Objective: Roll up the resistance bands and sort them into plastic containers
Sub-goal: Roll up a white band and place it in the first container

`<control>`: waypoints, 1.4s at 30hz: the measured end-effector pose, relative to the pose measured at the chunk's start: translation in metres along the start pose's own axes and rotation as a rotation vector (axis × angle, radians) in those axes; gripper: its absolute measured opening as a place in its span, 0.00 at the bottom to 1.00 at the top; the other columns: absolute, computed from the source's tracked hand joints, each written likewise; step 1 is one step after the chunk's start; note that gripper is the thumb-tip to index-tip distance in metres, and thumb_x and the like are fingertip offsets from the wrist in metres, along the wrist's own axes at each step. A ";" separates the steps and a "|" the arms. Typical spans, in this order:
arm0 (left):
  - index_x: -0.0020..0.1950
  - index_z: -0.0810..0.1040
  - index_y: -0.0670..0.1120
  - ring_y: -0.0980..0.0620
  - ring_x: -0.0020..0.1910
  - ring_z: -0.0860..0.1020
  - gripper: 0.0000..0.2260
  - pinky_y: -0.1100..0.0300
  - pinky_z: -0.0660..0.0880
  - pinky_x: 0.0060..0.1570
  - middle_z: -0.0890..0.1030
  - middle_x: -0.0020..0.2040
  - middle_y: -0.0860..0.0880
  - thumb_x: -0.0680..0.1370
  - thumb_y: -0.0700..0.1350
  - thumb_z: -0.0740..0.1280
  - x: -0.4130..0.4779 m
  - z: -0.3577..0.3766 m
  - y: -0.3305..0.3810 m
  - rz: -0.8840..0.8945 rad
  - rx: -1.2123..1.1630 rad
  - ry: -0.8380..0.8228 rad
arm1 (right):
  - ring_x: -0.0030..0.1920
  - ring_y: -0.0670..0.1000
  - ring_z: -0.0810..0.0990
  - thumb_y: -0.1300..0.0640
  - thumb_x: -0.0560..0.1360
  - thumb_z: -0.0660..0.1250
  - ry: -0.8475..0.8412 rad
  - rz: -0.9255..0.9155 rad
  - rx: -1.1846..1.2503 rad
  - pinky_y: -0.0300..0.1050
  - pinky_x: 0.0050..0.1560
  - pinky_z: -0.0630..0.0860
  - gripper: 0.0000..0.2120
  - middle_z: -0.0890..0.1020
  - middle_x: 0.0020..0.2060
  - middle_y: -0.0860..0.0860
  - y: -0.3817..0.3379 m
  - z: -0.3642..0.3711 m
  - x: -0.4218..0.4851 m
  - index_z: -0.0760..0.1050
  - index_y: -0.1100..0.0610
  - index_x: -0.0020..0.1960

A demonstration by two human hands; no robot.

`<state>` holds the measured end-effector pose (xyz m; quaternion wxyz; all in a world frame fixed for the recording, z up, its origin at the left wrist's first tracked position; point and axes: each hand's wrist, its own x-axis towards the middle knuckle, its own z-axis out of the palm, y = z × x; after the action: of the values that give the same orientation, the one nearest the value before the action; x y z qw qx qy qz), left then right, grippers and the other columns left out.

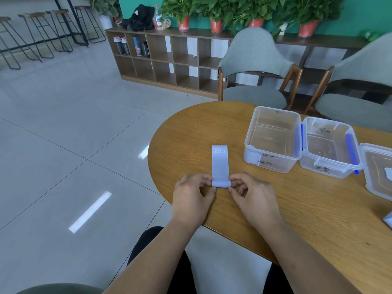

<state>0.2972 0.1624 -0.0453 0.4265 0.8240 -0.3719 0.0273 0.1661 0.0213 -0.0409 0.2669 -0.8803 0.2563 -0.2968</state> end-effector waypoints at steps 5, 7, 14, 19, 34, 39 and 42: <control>0.52 0.83 0.58 0.61 0.50 0.77 0.09 0.53 0.77 0.57 0.82 0.43 0.65 0.75 0.48 0.78 0.000 0.002 -0.002 0.002 0.013 0.016 | 0.39 0.44 0.80 0.56 0.74 0.78 0.006 0.009 -0.027 0.30 0.41 0.73 0.11 0.80 0.39 0.35 0.001 0.001 0.002 0.85 0.47 0.55; 0.52 0.84 0.56 0.60 0.51 0.77 0.08 0.52 0.77 0.56 0.82 0.44 0.64 0.75 0.48 0.78 -0.001 0.003 -0.003 0.021 0.033 0.028 | 0.38 0.44 0.78 0.55 0.76 0.77 0.013 -0.002 -0.039 0.32 0.40 0.73 0.09 0.78 0.39 0.36 0.002 0.003 0.003 0.85 0.47 0.55; 0.55 0.85 0.57 0.59 0.53 0.76 0.08 0.54 0.75 0.57 0.83 0.49 0.64 0.77 0.47 0.76 0.001 0.005 -0.005 0.055 0.067 0.023 | 0.41 0.43 0.76 0.54 0.76 0.76 0.005 -0.044 -0.118 0.45 0.42 0.79 0.12 0.78 0.44 0.38 0.003 0.007 0.002 0.84 0.48 0.59; 0.57 0.84 0.57 0.62 0.51 0.77 0.09 0.55 0.75 0.57 0.83 0.47 0.64 0.77 0.48 0.76 -0.001 0.006 -0.006 0.045 0.043 0.032 | 0.39 0.42 0.77 0.56 0.76 0.75 0.026 -0.021 -0.090 0.45 0.42 0.80 0.12 0.81 0.42 0.39 0.002 0.005 0.003 0.84 0.48 0.59; 0.54 0.83 0.58 0.60 0.52 0.76 0.08 0.55 0.73 0.56 0.82 0.47 0.65 0.77 0.51 0.76 0.000 0.004 -0.005 0.056 0.061 0.013 | 0.41 0.42 0.75 0.54 0.74 0.78 0.035 -0.025 -0.122 0.46 0.42 0.79 0.11 0.77 0.41 0.37 0.001 0.005 0.001 0.84 0.47 0.55; 0.56 0.82 0.60 0.62 0.51 0.77 0.12 0.58 0.72 0.57 0.82 0.45 0.66 0.75 0.50 0.78 0.001 0.003 -0.005 0.030 0.018 -0.005 | 0.39 0.42 0.76 0.56 0.75 0.77 0.063 -0.048 -0.081 0.43 0.42 0.79 0.10 0.81 0.42 0.39 0.002 0.003 0.000 0.86 0.49 0.56; 0.56 0.81 0.60 0.62 0.50 0.77 0.12 0.59 0.71 0.57 0.82 0.44 0.66 0.75 0.50 0.77 0.001 0.003 -0.004 0.024 0.013 -0.005 | 0.39 0.42 0.75 0.56 0.76 0.76 0.064 -0.044 -0.087 0.43 0.42 0.78 0.09 0.80 0.41 0.38 0.003 0.003 0.000 0.86 0.50 0.55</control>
<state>0.2994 0.1614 -0.0492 0.4200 0.8223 -0.3824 0.0326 0.1671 0.0207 -0.0450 0.2135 -0.8865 0.2578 -0.3194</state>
